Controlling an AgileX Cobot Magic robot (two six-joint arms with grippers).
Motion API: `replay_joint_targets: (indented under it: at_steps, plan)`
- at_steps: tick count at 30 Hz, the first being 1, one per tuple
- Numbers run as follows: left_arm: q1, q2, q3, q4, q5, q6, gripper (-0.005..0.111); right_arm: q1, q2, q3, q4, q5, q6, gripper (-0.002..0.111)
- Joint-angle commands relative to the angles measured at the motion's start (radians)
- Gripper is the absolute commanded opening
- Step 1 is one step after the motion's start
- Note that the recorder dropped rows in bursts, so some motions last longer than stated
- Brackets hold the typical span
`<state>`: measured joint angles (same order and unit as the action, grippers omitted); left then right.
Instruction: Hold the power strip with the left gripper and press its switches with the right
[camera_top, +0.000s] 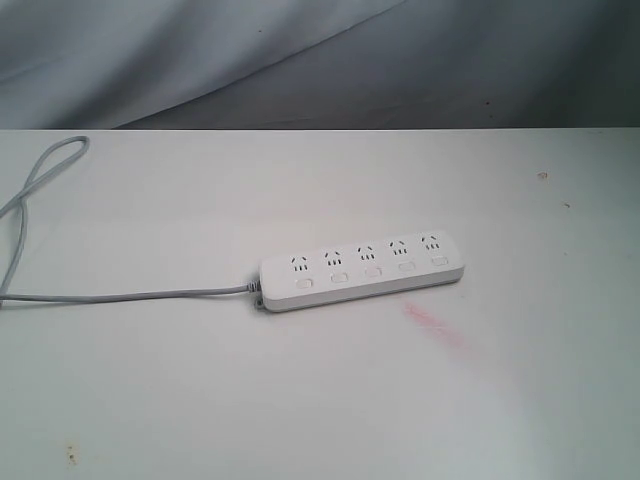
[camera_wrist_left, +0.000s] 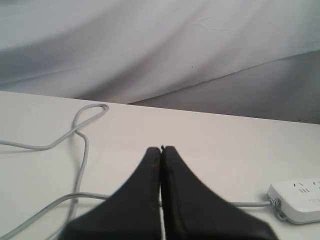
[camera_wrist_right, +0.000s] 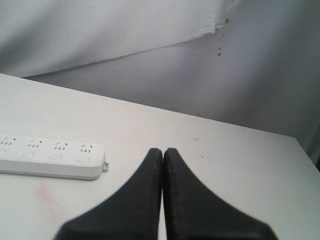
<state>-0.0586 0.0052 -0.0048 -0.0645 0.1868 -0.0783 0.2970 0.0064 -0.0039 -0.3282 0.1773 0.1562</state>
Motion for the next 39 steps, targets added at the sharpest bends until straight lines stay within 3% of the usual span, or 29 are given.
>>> replay_joint_targets:
  at_steps: [1, 6, 16, 34, 39]
  plan:
    - [-0.004, -0.005, 0.005, -0.004, -0.007, 0.005, 0.000, -0.006, -0.006, 0.004, 0.211, -0.052, -0.218, 0.000]
    - [-0.004, -0.005, 0.005, -0.004, -0.007, 0.005, 0.000, -0.006, -0.006, 0.004, 0.346, -0.092, -0.343, 0.000]
    - [-0.004, -0.005, 0.005, -0.004, -0.007, 0.005, 0.000, -0.006, -0.006, 0.004, 0.349, -0.094, -0.171, 0.000]
    - [-0.004, -0.005, 0.005, -0.004, -0.007, 0.005, 0.000, -0.008, -0.006, 0.004, 0.367, -0.097, -0.175, 0.000]
    - [-0.004, -0.005, 0.005, -0.004, -0.007, 0.005, 0.000, -0.053, -0.006, 0.004, 0.367, -0.097, -0.175, 0.000]
